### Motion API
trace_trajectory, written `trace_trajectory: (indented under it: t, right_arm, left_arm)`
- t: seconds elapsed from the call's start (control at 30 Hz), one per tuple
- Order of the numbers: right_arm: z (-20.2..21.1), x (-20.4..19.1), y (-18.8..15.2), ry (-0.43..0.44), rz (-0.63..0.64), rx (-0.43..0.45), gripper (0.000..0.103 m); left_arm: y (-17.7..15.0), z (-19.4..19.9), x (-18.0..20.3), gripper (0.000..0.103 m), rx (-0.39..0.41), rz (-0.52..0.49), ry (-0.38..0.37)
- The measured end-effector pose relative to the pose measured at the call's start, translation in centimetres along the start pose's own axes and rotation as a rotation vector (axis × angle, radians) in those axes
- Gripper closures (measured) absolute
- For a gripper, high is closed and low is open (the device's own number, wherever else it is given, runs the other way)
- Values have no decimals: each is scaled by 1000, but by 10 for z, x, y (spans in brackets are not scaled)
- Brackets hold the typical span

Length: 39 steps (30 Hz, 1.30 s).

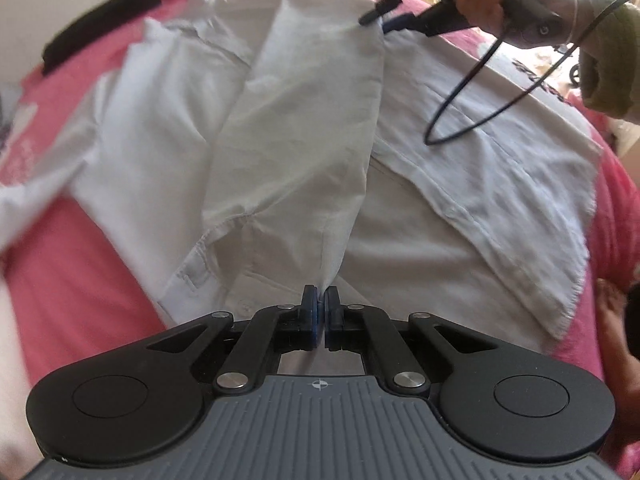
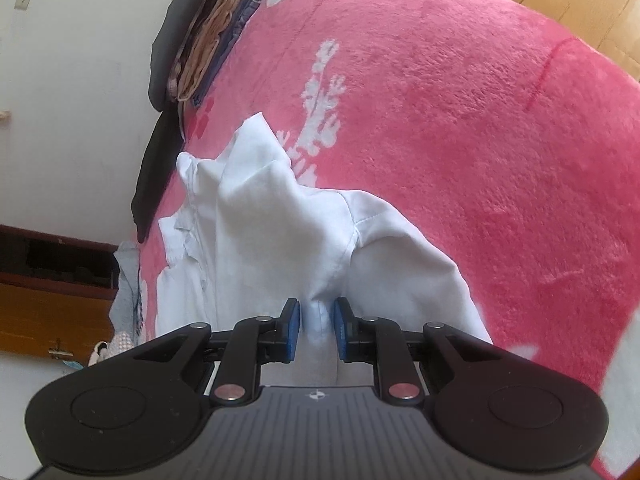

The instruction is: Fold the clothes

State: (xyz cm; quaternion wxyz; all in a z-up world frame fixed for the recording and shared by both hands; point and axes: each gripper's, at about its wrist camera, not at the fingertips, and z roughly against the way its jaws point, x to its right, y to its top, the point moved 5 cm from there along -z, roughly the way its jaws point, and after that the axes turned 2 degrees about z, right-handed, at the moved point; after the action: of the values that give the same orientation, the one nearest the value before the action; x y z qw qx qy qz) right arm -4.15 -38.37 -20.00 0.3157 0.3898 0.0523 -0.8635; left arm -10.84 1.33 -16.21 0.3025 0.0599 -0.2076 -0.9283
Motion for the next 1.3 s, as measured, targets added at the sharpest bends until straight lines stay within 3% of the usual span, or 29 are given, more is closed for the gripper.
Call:
trace_trajectory:
  t: [0.1,0.3,0.43,0.53,0.63,0.77,0.83,0.93,1.03,1.13,1.2,1.27,1.3]
  right_arm:
    - [0,-3,-1,-22,36,4,83]
    - [0,-9,-2,-67,125,36,83]
    - [-1,-14,-3,-90,171,48,84]
    - [-1,-15,-4,-99,186,55,84]
    - [1,-14,-6,-106,190,48,83]
    - [14,-7,-14,-134,204,33,82]
    - [26,-4,-20,-154,223,35,81]
    - [48,-3,-32,-174,271,57,81]
    - [70,-13,-47,-167,352,92,81]
    - [78,-28,-66,-150,447,65,81]
    - [78,-33,-77,-153,486,32,81]
    - [77,-34,-87,-159,502,7,82]
    - [77,-34,-90,-159,504,1,82]
  left_arm:
    - [-6,-6,0,102,-21,49,-18]
    - [-13,-9,9,101,-22,54,-14]
    - [-17,-9,17,101,-36,104,-64]
    - [-22,-11,29,96,-45,96,-99]
    - [-30,-4,38,80,-26,76,-157]
    - [-43,19,38,76,16,64,-222]
    - [-45,32,29,76,58,71,-185]
    - [-42,47,8,76,133,95,-47]
    - [-35,50,-9,64,201,94,77]
    - [-27,37,-15,63,219,69,140]
    - [-25,27,-15,65,221,42,158]
    - [-28,17,-9,89,196,5,153]
    - [-30,16,-6,91,187,-12,149]
